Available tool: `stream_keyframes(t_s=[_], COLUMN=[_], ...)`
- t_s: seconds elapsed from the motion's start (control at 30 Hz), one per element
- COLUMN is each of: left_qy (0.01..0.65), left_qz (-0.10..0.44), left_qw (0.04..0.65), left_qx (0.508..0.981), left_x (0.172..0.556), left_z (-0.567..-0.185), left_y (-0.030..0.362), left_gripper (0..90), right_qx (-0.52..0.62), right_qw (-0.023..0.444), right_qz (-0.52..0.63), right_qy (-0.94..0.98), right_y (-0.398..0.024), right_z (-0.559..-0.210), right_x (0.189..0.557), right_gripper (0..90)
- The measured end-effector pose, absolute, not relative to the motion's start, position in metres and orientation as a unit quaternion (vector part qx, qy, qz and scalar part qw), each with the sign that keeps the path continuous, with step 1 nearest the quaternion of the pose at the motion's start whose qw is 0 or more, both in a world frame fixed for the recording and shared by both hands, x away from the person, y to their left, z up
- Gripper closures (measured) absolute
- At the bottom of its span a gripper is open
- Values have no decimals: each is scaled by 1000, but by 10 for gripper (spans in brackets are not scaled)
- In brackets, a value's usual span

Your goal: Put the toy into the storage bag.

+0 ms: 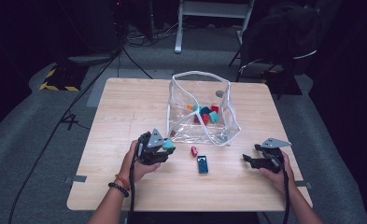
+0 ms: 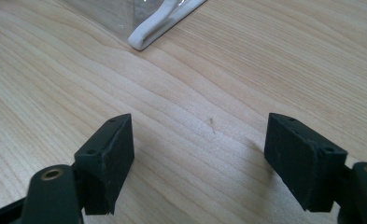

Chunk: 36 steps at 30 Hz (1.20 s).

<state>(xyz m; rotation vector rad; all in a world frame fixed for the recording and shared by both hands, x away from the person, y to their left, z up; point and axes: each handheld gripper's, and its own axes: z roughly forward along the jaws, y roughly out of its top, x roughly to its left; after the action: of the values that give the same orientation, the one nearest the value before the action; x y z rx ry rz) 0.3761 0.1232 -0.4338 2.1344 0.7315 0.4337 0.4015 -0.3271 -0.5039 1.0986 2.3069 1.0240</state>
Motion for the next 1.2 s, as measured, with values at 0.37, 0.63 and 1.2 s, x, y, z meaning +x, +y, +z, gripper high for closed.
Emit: stream_keyframes(t_s=[0.37, 0.63, 1.2], left_qy=[308, 298, 282], left_qz=[205, 221, 209], left_qw=[446, 467, 493], left_qx=[815, 803, 796], left_x=[400, 416, 453], left_z=[-378, -339, -293], left_y=[139, 131, 82], left_gripper=[567, 567, 567], right_qx=[391, 391, 391], right_qw=[193, 190, 190], right_qz=[365, 366, 365], right_qy=[822, 823, 823], right_y=[-327, -327, -327], right_z=[-504, -504, -504], right_x=[402, 402, 402], right_gripper=[248, 248, 245])
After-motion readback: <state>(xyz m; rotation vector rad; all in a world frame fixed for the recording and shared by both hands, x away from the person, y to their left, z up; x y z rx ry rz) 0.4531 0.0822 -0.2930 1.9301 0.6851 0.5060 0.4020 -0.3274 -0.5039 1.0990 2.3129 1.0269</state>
